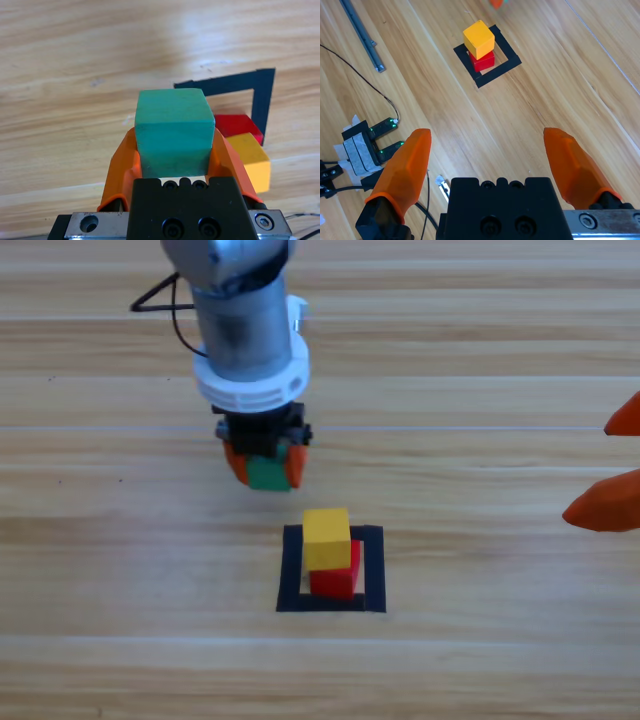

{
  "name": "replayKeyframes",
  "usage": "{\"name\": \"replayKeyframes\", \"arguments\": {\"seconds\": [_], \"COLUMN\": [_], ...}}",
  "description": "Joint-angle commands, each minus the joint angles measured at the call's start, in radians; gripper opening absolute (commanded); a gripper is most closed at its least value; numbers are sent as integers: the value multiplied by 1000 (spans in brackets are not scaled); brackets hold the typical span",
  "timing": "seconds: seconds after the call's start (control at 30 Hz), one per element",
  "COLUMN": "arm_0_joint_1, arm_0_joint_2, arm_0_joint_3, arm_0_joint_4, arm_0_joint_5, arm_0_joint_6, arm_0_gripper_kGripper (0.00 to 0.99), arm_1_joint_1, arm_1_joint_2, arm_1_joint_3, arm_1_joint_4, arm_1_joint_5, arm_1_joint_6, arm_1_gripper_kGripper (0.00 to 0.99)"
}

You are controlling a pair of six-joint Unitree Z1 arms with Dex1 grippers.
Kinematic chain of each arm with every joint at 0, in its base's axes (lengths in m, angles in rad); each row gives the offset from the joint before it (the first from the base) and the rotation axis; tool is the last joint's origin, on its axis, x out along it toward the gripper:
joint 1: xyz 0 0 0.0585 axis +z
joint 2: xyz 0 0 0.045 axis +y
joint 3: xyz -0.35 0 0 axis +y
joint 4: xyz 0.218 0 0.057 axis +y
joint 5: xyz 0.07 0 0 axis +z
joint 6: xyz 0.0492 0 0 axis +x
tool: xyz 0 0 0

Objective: Stack the blocks in the rectangular block: red at the bottom, yellow in the middle, green on top

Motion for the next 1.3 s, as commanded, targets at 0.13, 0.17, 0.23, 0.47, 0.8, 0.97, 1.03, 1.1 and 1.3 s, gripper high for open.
{"name": "replayKeyframes", "arguments": {"seconds": [0.13,0.17,0.23,0.47,0.8,0.97,1.03,1.1,1.3], "arm_0_joint_1": [-24,-23,-14,-15,-81,-119,-132,-144,-170], "arm_0_joint_2": [-70,-74,-88,-94,-51,-22,-11,2,33], "arm_0_joint_3": [-18,-23,-23,-50,-83,-102,-106,-112,-130], "arm_0_joint_4": [45,50,56,93,101,104,104,104,104], "arm_0_joint_5": [26,26,34,26,20,15,14,14,15], "arm_0_joint_6": [-85,-87,-108,-136,-217,-239,-245,-249,-269], "arm_0_gripper_kGripper": [0,0,0,0,0,0,0,0,0], "arm_1_joint_1": [-17,-17,-17,-17,-17,-17,-17,-17,-17], "arm_1_joint_2": [68,71,75,77,78,81,81,83,91], "arm_1_joint_3": [23,22,22,22,22,20,20,20,19], "arm_1_joint_4": [-15,-15,-15,-15,-15,-15,-15,-15,-14], "arm_1_joint_5": [17,17,17,17,18,18,18,18,18], "arm_1_joint_6": [-4,-4,-4,-5,-5,-5,-5,-5,-5], "arm_1_gripper_kGripper": [989,989,989,989,989,989,989,989,989]}}
